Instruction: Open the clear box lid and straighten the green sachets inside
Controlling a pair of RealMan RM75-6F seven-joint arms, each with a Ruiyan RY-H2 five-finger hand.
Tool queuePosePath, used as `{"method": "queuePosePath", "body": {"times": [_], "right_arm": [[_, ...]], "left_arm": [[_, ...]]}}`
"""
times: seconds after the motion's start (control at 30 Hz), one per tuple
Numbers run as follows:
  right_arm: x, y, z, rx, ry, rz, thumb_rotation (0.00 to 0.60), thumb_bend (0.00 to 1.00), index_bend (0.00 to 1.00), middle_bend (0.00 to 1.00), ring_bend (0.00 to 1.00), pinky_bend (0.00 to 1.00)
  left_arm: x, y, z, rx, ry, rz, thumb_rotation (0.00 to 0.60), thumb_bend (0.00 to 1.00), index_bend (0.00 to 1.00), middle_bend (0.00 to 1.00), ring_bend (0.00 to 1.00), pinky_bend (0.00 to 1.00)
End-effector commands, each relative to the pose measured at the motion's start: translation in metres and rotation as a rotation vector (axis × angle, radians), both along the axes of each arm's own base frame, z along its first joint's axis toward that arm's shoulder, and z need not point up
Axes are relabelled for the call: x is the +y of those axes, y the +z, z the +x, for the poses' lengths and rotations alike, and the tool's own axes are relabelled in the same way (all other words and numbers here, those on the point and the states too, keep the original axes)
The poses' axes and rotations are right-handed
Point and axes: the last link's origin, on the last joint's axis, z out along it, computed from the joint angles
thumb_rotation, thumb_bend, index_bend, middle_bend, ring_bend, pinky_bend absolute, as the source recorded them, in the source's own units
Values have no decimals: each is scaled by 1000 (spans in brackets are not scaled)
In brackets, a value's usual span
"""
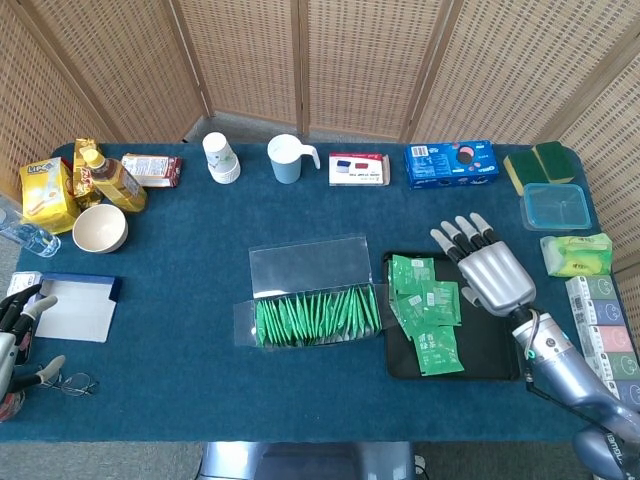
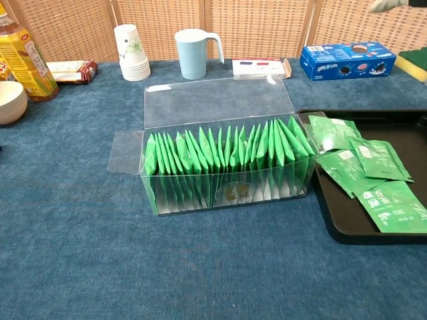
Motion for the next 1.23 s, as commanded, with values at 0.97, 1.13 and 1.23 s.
{"method": "queuePosePath", "body": {"times": [0.97, 1.13, 1.23], "right_arm": [[103, 9, -65, -394, -323, -256, 600, 240, 0, 4, 0, 0], [105, 7, -68, -401, -328, -241, 600, 239, 0, 4, 0, 0], [105, 6, -69, -407, -331, -238, 600, 240, 0, 5, 0, 0]], "left_arm": [[-40, -12, -19, -9, 128, -3, 597, 162, 186, 95, 110, 332], [-38, -14, -15, -10, 115, -8, 598, 163, 187, 95, 110, 332], [-35, -15, -12, -9, 106, -10, 597, 162, 187, 95, 110, 332]]}}
